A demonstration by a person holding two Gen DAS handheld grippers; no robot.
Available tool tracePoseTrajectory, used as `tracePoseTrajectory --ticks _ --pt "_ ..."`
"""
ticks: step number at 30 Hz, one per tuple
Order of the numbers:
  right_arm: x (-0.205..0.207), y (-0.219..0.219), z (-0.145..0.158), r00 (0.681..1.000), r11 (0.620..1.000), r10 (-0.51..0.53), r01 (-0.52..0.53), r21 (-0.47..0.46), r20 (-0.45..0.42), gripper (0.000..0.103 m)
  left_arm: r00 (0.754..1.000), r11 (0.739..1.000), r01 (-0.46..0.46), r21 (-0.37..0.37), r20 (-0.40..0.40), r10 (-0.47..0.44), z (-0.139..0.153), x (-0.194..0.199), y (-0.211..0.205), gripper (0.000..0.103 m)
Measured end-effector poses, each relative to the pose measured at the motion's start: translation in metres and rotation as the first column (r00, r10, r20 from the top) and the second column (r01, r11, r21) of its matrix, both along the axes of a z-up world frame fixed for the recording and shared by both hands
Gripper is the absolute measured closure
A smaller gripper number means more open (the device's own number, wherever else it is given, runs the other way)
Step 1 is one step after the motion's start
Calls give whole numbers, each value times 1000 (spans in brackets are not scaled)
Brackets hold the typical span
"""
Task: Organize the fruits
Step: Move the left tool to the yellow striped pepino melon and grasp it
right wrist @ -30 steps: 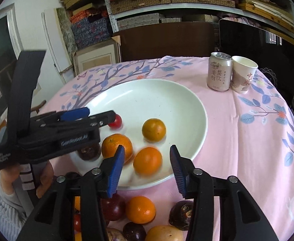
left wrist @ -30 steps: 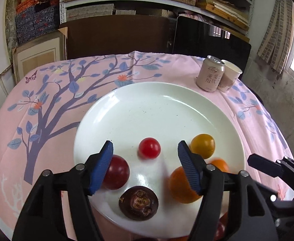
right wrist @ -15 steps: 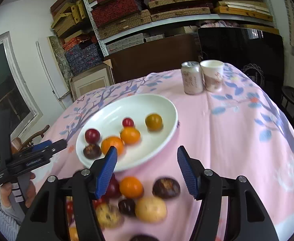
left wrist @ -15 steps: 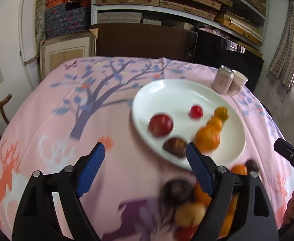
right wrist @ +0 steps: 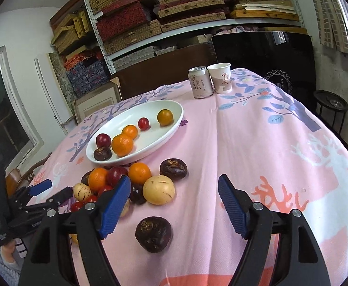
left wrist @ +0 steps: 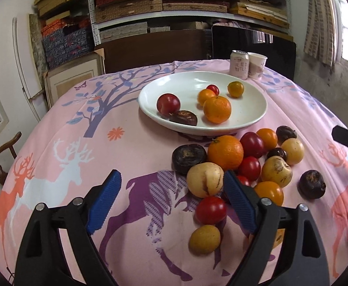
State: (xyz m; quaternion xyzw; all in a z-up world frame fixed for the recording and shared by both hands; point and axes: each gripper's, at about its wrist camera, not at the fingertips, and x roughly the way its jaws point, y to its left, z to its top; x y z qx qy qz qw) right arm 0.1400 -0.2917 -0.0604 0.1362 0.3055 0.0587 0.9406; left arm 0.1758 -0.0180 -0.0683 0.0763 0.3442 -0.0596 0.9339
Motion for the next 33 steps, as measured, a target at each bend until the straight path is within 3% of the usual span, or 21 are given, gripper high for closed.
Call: tracePoseTrajectory --ticks 8,11,17,25,28,33 --pt "3 0 -6 999 1000 8 -8 12 -33 25 996 1000 18 -13 -92 -19 -13 26 -2 14" --pt "3 -1 -6 999 1000 7 -6 20 -39 25 995 999 -34 -27 -92 32 -12 27 16 6" --pt "1 -2 -7 999 999 12 -11 30 -36 25 987 987 -129 -99 -111 118 -9 25 53 6" --pt "1 -2 -7 999 1000 13 -12 28 -36 25 991 994 -72 -85 -122 62 -11 22 38 6" --pt "1 0 -6 999 1000 15 -14 21 -40 24 990 992 -52 -115 -137 36 -12 25 32 12" --pt "1 1 -7 999 1000 14 -14 15 -46 24 988 993 11 -120 -152 -29 -17 28 19 35"
